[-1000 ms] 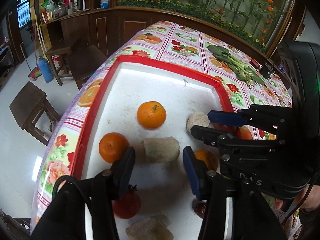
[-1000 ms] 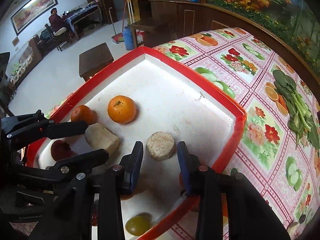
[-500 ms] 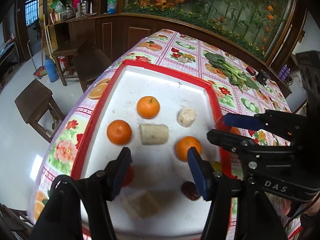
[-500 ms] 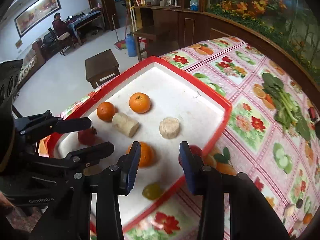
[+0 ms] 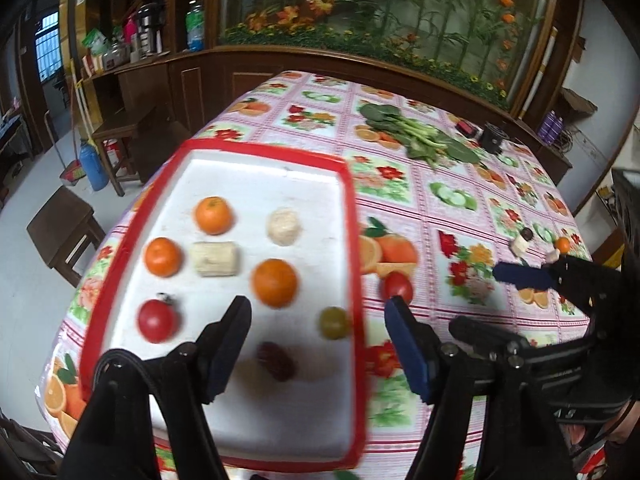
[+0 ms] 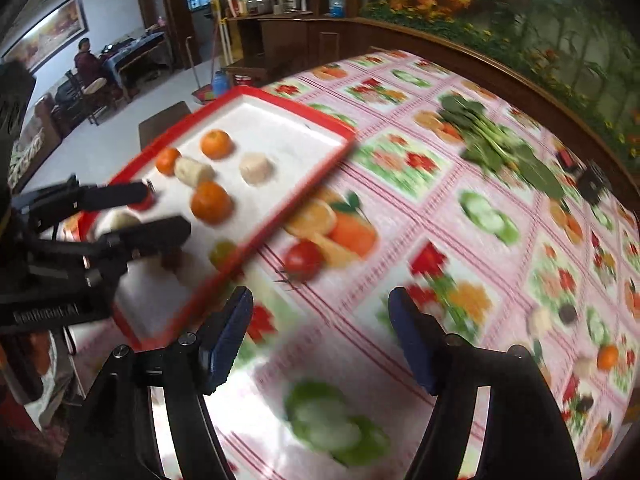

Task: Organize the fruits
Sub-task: 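Move both grippers back over the remaining items on the tablecloth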

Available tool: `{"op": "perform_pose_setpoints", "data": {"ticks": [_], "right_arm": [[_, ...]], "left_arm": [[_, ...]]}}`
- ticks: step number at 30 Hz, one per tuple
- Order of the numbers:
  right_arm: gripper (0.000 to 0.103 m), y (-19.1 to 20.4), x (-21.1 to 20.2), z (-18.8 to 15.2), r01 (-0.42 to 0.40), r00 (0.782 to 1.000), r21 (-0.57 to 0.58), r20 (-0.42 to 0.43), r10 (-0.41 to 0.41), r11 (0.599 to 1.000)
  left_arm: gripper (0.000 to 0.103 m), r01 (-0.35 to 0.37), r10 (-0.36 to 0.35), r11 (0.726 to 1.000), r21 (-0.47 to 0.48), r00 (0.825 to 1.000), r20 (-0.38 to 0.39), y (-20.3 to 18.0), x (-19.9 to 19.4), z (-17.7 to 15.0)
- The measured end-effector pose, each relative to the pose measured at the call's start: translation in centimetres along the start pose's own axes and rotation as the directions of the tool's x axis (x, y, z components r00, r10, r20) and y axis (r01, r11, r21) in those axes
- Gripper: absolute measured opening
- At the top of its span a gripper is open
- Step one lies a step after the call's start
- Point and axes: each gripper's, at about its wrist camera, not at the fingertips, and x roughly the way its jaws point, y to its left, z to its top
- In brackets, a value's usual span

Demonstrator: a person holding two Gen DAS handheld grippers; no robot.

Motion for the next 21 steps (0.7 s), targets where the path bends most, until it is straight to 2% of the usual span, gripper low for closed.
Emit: {"op": "perform_pose_setpoints", "data": {"ticks": [13,21], "right_arm": [[0.070,-8.9,-4.7,-8.2,0.073,0.997,0.186,-0.002,-0.074,0.980],[0.070,-15.7,-7.4,-13.5,0.162,0.986,0.329,-0.032,-0.161,0.930]], "left_arm": [[0.075,0.060,-0.057,0.993,0.104,0.998,-0.031,-9.2,1.5,-0.7],[0.075,0.126,-0.105,0.973,0.193,0.988,-0.116,-15.5,4.5,-1.5]]}}
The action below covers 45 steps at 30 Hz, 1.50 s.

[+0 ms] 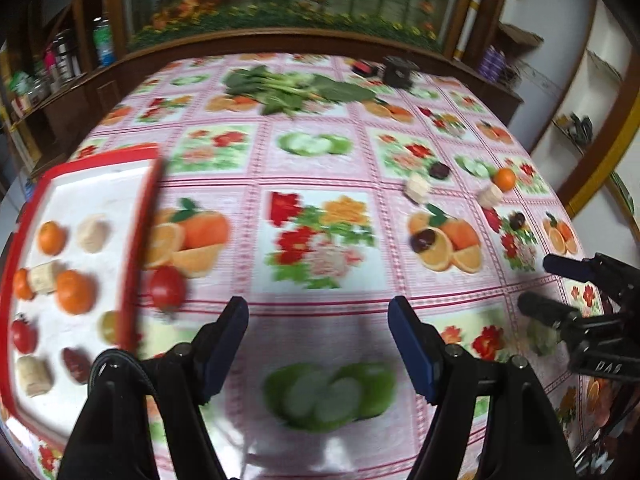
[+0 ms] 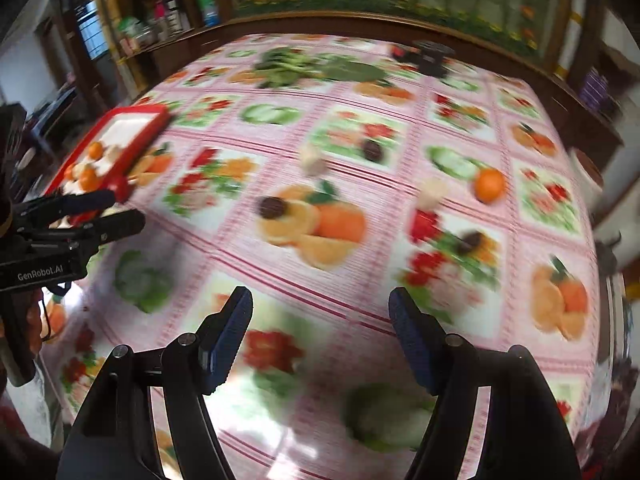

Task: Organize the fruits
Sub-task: 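Move both grippers back over the remaining items on the tablecloth, then grasp a dark red date with the left gripper while the right gripper grasps a round beige piece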

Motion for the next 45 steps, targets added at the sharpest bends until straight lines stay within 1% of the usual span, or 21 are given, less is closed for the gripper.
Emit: {"op": "perform_pose_setpoints", "data": {"ticks": [4,8,10,12,14,15,18,21,23,25,28,32,36,38,41,43,45], "right_arm": [[0.070,-3.1,-0.5,-1.0,0.019,1.000,0.070,0.001,-0.019,0.997],[0.070,-5.0,-0.8,-1.6,0.024,1.000,0.114,0.003,-0.024,0.993],[0.071,-5.8,-0.9,-1.8,0.026,1.000,0.127,0.005,-0.027,0.992],[0.071,-6.4,-1.0,-1.9,0.025,1.000,0.136,0.007,-0.027,0.990],[0.071,-7.1,-0.9,-1.9,0.026,1.000,0.147,0.009,-0.027,0.989],[0.071,-7.3,-0.9,-1.9,0.023,1.000,0.153,0.012,-0.025,0.988],[0.071,-7.9,-0.8,-1.8,0.015,1.000,0.165,0.018,-0.018,0.986],[0.071,-8.3,-0.5,-1.5,0.003,1.000,0.170,0.021,-0.006,0.985],[0.071,-8.3,-0.2,-1.2,-0.002,1.000,0.169,0.021,-0.001,0.986],[0.071,-8.1,0.2,-0.8,-0.010,1.000,0.167,0.021,0.007,0.986],[0.071,-7.8,0.8,0.0,-0.024,1.000,0.161,0.023,0.021,0.987],[0.071,-7.1,1.5,1.5,-0.037,0.999,0.141,0.039,0.032,0.989],[0.071,-6.3,2.8,3.3,-0.047,0.998,0.110,0.051,0.042,0.993],[0.071,-6.3,3.2,4.0,-0.038,0.998,0.110,0.057,0.032,0.993],[0.071,-6.8,3.8,5.2,-0.045,0.996,0.118,0.076,0.036,0.992],[0.071,-7.1,4.4,5.9,-0.038,0.997,0.117,0.072,0.030,0.992],[0.071,-7.3,5.1,6.5,-0.061,0.997,0.110,0.063,0.054,0.992]], "left_arm": [[0.075,0.056,-0.055,0.998,0.040,0.998,-0.031,-2.9,2.0,1.0],[0.075,0.085,-0.079,0.988,0.130,0.995,-0.053,-6.0,3.8,1.8],[0.075,0.110,-0.102,0.984,0.138,0.993,-0.066,-6.8,4.8,2.4],[0.074,0.131,-0.122,0.984,0.122,0.989,-0.080,-7.2,5.8,3.1],[0.066,0.141,-0.132,0.984,0.111,0.987,-0.089,-7.4,6.6,3.5],[0.058,0.151,-0.140,0.982,0.112,0.985,-0.096,-7.5,6.9,3.6],[0.050,0.144,-0.134,0.980,0.135,0.988,-0.080,-8.0,7.2,3.7],[0.047,0.136,-0.127,0.980,0.146,0.990,-0.068,-8.4,7.4,3.8],[0.040,0.125,-0.117,0.979,0.159,0.991,-0.058,-8.6,7.4,3.7],[0.027,0.125,-0.118,0.978,0.165,0.992,-0.050,-8.4,7.3,3.6],[0.027,0.154,-0.148,0.977,0.147,0.988,-0.050,-7.8,7.3,3.7],[0.027,0.154,-0.149,0.977,0.148,0.988,-0.044,-7.6,7.2,3.5],[0.027,0.164,-0.160,0.979,0.121,0.986,-0.044,-6.9,7.0,3.6],[0.027,0.169,-0.165,0.979,0.111,0.985,-0.046,-6.5,6.9,3.6],[0.027,0.171,-0.168,0.980,0.100,0.985,-0.043,-6.1,6.8,3.6],[0.027,0.177,-0.174,0.980,0.089,0.984,-0.043,-5.7,6.7,3.6],[0.027,0.183,-0.180,0.980,0.078,0.983,-0.046,-5.5,6.8,3.6]]}}
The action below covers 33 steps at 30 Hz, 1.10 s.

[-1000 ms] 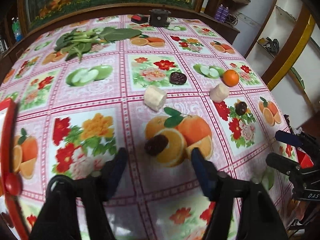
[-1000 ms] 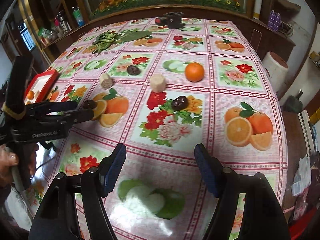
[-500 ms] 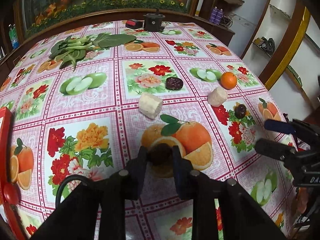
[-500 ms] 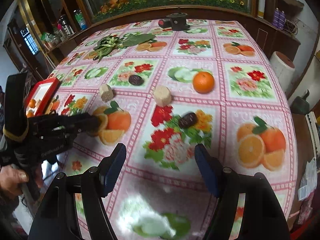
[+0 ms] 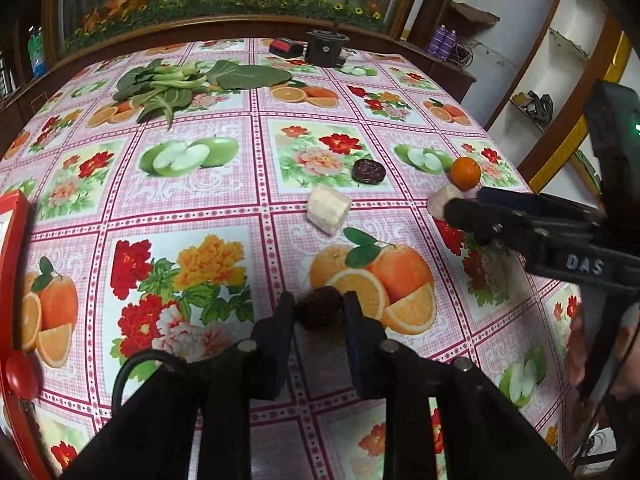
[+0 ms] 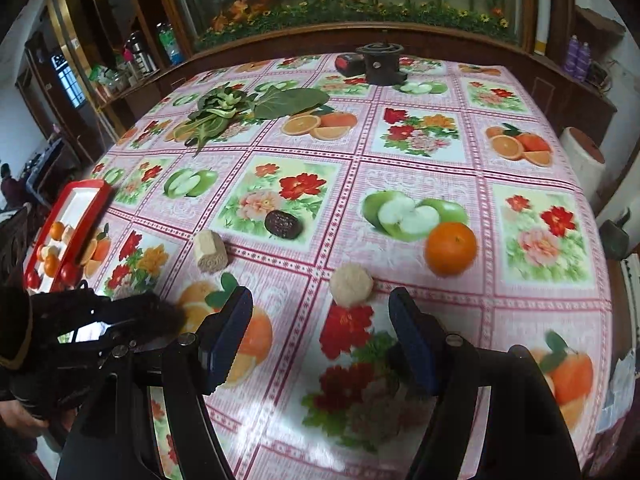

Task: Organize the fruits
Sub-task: 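Grasp a dark red date with the left gripper while the right gripper grasps a round beige piece, then carry the date and the beige piece toward the tray with both grippers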

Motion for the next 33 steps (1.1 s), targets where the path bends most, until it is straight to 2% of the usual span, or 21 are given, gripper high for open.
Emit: {"op": "perform_pose_setpoints", "data": {"ticks": [1,3,7,23,33], "right_arm": [[0.070,0.0,0.3,0.1,-0.004,1.000,-0.007,-0.005,0.004,1.000],[0.060,0.2,0.9,0.3,0.012,1.000,-0.033,-0.017,-0.012,0.999],[0.026,0.0,2.4,0.2,-0.012,0.998,-0.042,-0.066,0.009,0.999],[0.025,0.9,0.9,-0.5,-0.027,0.999,-0.040,-0.022,0.026,0.999],[0.025,3.0,0.2,-3.6,-0.038,0.998,-0.072,-0.057,0.034,0.997]], "left_arm": [[0.027,0.002,-0.002,1.000,-0.002,1.000,0.000,0.1,0.0,0.0],[0.027,0.004,-0.004,1.000,-0.004,1.000,-0.002,0.2,0.1,-0.1],[0.027,0.004,-0.004,1.000,-0.003,1.000,0.000,0.4,0.1,-0.1],[0.027,0.003,-0.003,1.000,0.010,1.000,0.002,0.2,-0.4,-0.9],[0.027,-0.007,0.007,1.000,-0.004,1.000,0.004,0.7,-1.8,-2.6]]}}
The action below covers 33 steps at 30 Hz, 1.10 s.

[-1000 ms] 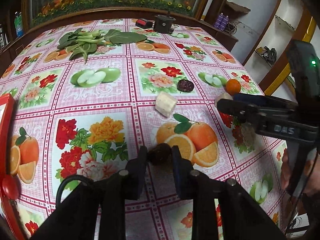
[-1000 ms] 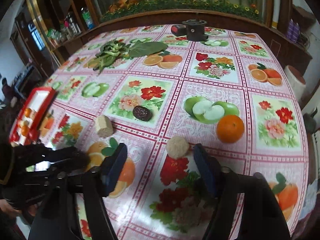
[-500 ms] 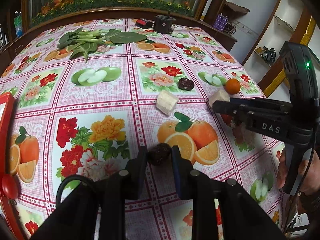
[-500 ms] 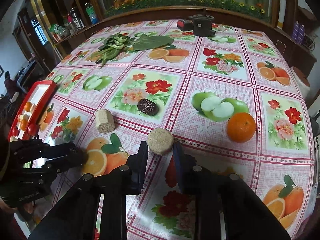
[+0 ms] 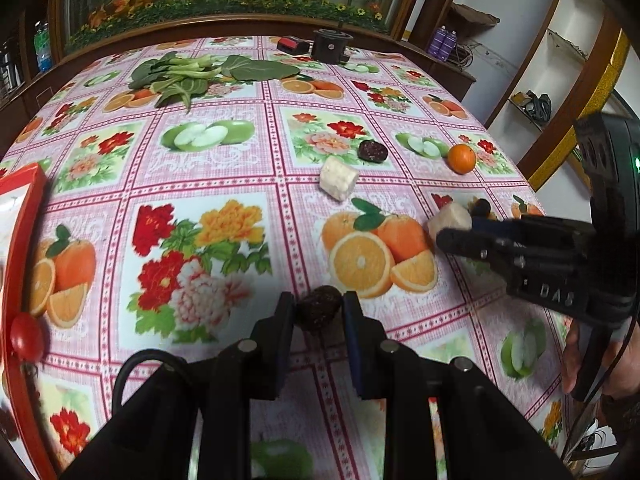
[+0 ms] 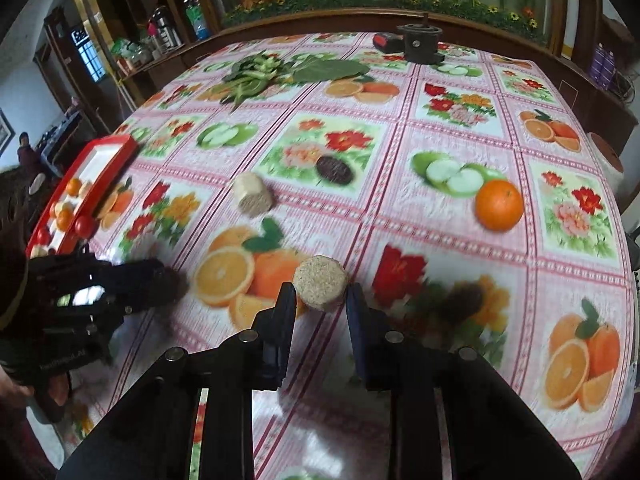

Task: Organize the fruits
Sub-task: 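Carry the date and the beige piece toward the tray with both grippers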

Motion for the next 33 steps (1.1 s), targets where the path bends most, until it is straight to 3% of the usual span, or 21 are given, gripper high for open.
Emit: {"op": "perform_pose_setpoints", "data": {"ticks": [9,21,33], "right_arm": [[0.025,3.0,-0.5,-2.6,-0.022,1.000,-0.004,-0.014,0.022,1.000],[0.025,7.1,-0.6,-2.5,-0.020,1.000,-0.033,-0.011,0.020,0.999],[0.025,8.1,1.0,-2.3,0.084,0.996,-0.080,-0.028,-0.086,0.993]], "left_arm": [[0.027,-0.008,0.008,1.000,-0.022,1.000,0.000,0.6,-2.0,-2.3],[0.027,-0.003,0.003,1.000,-0.023,1.000,0.022,2.5,-5.3,-3.6],[0.027,0.001,-0.001,1.000,-0.024,1.000,-0.011,3.8,-4.6,-4.8]]}}
